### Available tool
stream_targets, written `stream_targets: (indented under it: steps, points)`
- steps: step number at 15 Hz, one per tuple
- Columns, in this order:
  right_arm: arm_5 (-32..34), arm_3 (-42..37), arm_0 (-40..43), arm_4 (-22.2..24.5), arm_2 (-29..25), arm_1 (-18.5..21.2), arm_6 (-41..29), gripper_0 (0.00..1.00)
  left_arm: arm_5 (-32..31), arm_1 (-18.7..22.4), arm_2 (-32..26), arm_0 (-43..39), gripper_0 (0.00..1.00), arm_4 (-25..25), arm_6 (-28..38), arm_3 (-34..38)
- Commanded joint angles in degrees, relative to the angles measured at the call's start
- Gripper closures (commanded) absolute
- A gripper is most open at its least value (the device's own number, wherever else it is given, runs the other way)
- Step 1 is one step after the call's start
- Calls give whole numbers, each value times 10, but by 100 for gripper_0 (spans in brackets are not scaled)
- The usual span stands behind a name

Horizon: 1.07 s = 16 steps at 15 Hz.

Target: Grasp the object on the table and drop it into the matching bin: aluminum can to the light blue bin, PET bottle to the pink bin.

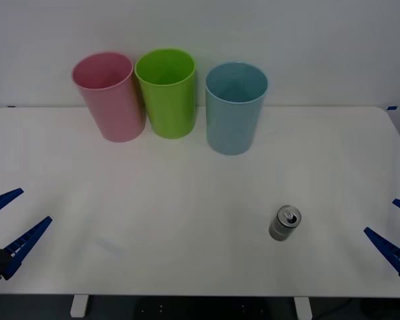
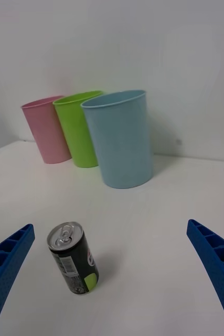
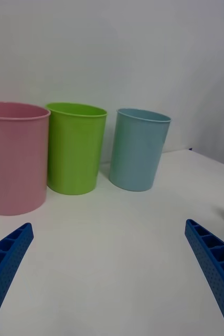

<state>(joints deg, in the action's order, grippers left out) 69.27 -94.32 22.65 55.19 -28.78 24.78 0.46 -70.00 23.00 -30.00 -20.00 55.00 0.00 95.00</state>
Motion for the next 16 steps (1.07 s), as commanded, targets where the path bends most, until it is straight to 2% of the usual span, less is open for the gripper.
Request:
stream_targets:
  steps: [1, 5, 8, 12, 16]
  points:
    - [0, 0, 13, 1, 11, 8, 5, 0, 0, 0, 0, 0, 0, 0, 0, 0]
    - [-1, 5, 28, 1, 32, 11, 24, 0, 0, 0, 0, 0, 0, 0, 0, 0]
    - [-1, 45, 18, 1, 47, 13, 101, 0, 0, 0, 0, 0, 0, 0, 0, 0]
    - [-2, 86, -3, 1, 75, 13, 164, 0, 0, 0, 0, 0, 0, 0, 0, 0]
    - [-1, 135, -37, 1, 104, 13, 180, 0, 0, 0, 0, 0, 0, 0, 0, 0]
